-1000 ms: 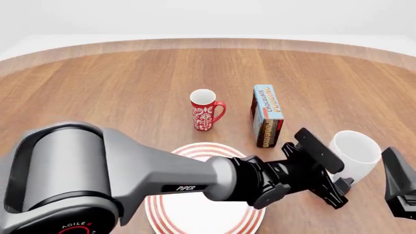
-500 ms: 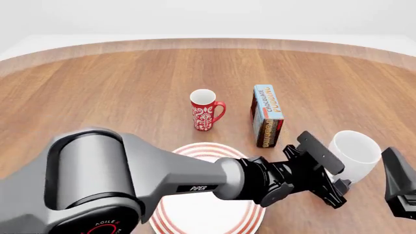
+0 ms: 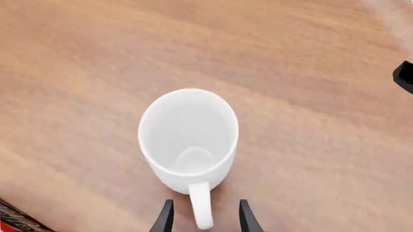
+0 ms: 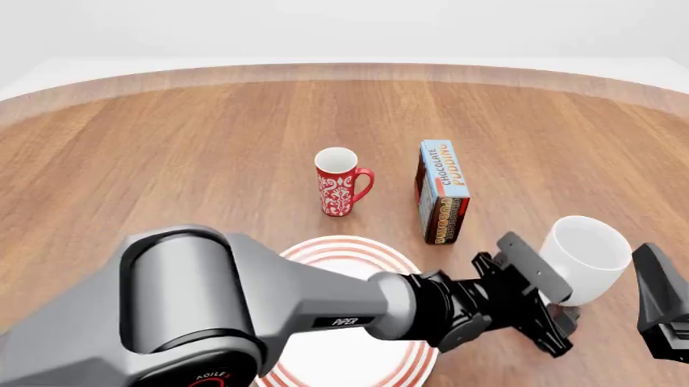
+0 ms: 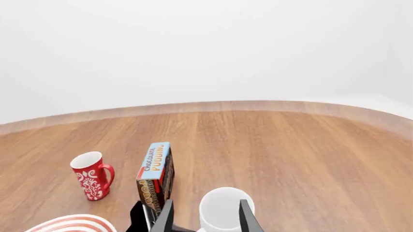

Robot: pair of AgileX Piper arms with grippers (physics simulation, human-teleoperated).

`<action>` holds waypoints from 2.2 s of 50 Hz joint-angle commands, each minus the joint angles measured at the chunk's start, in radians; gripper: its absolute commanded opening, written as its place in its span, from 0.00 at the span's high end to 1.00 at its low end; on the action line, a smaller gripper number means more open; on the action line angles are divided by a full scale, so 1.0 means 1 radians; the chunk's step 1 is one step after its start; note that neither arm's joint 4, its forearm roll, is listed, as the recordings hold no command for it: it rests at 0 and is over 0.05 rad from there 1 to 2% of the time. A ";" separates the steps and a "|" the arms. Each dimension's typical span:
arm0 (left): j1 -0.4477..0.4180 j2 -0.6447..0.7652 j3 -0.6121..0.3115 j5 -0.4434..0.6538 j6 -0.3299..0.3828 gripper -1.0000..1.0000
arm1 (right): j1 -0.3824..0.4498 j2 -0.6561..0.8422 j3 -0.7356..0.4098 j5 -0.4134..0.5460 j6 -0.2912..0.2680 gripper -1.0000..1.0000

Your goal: Pick up the white mug and put it on the plate, and put the chocolate pudding to the right of the plate.

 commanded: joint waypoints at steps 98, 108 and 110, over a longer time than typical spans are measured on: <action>0.049 -0.273 0.325 -0.160 0.011 1.00 | -0.002 0.000 0.000 0.000 -0.006 0.00; 0.054 -0.320 0.378 -0.182 0.011 1.00 | -0.003 0.000 -0.033 0.028 -0.012 0.00; 0.053 -0.335 0.391 -0.187 0.016 1.00 | -0.003 0.000 -0.040 0.035 -0.012 0.00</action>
